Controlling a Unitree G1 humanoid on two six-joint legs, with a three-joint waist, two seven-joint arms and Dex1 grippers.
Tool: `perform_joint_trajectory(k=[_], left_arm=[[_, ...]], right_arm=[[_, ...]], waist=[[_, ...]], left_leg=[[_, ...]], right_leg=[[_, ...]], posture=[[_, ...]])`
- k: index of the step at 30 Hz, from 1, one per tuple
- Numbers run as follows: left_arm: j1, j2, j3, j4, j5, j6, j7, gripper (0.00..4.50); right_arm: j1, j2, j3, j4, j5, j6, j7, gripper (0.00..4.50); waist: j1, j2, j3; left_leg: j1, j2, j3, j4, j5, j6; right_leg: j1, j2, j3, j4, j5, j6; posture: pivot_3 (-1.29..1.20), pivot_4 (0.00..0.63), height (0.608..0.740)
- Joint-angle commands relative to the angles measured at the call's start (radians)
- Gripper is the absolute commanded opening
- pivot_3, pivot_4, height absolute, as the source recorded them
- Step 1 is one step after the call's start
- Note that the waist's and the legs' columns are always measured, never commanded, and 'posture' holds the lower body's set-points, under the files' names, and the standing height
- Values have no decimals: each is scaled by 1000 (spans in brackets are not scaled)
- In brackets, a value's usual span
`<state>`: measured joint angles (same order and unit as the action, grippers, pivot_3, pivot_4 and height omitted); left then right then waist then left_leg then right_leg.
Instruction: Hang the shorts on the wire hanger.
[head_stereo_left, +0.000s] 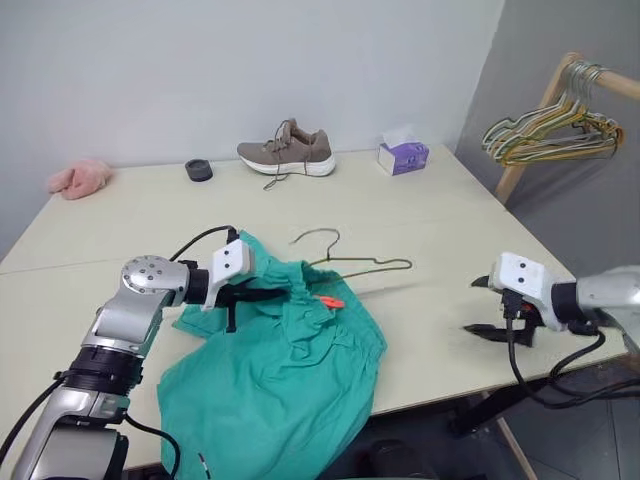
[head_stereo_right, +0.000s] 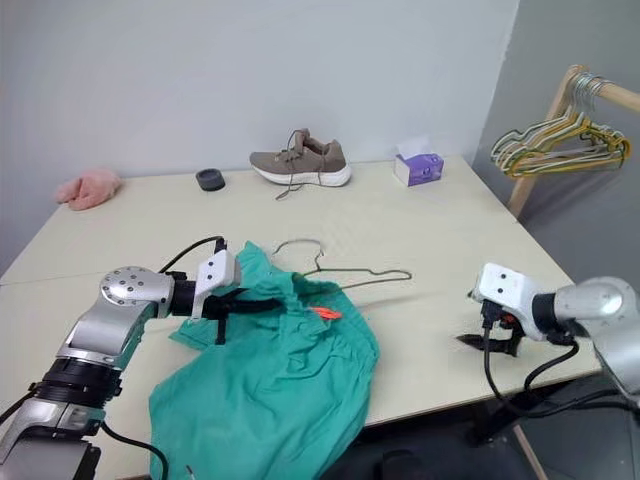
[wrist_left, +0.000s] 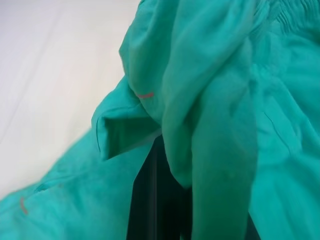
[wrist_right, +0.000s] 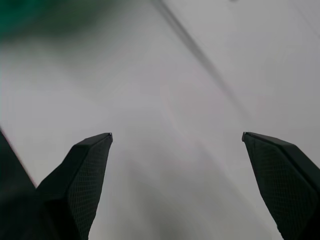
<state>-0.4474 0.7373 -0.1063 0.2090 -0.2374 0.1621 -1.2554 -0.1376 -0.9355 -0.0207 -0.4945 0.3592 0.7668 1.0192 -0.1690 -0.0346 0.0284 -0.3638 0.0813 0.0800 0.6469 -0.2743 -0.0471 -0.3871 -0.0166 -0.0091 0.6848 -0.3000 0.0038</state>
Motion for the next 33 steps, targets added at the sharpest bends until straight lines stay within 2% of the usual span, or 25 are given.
perform_joint_trajectory(k=[1, 4, 8, 13, 19, 28, 31, 33], left_arm=[[-25, -5, 47, -42, -34, 35, 27, 0], [-24, -6, 50, -57, -41, 51, 34, 0], [-31, -11, 57, -66, -52, 70, 46, 0], [-35, -13, 57, -74, -54, 78, 50, 0], [-41, -21, 56, -84, -55, 87, 56, 0], [-28, -20, 60, -107, -55, 98, 64, 0], [-19, -17, 68, -120, -60, 106, 72, 0], [-11, -15, 75, -130, -65, 113, 79, 0]], right_arm=[[47, 155, -34, -201, 159, 219, -164, 4487], [102, 277, -22, -301, 233, 355, -279, 4487], [112, 382, 7, -326, 249, 451, -412, 4487], [80, 508, -33, -326, 368, 650, -482, 4487], [-20, 649, -74, -255, 410, 831, -554, 4487], [-104, 700, 23, -123, 381, 846, -644, 4487], [-113, 682, 58, -102, 347, 812, -665, 3876], [-110, 665, 75, -98, 325, 782, -677, 3216]], waist=[[-1, 0, 0], [2, 0, 0], [2, -1, -1], [2, -1, -1], [2, -1, -1], [3, -1, -1], [4, -1, -1], [5, -1, -1]], left_leg=[[0, 0, 0, 0, 0, 0], [0, -2, 0, 0, 0, 0], [0, -2, 1, 3, 0, 0], [0, -2, 0, 3, 0, 0], [0, -1, -1, 3, 0, 0], [-1, -1, -1, 1, 0, 0], [-1, -1, -1, 1, 0, 0], [-2, -1, -1, 0, 0, 0]], right_leg=[[0, 0, 0, 1, 0, 0], [-1, 0, 0, 4, 0, 0], [0, 0, 1, 4, 0, 1], [0, 1, 0, 4, 0, 1], [0, 3, 0, 4, 0, 0], [-1, 3, 0, 1, 0, 0], [-1, 3, 0, 1, 0, 0], [-1, 3, 0, 0, 0, 0]], posture=[[-190, 0, 740], [-186, 0, 740], [-185, 0, 740], [-181, 0, 740], [-173, 0, 740], [-154, 0, 740], [-144, 0, 740], [-142, 0, 740]])
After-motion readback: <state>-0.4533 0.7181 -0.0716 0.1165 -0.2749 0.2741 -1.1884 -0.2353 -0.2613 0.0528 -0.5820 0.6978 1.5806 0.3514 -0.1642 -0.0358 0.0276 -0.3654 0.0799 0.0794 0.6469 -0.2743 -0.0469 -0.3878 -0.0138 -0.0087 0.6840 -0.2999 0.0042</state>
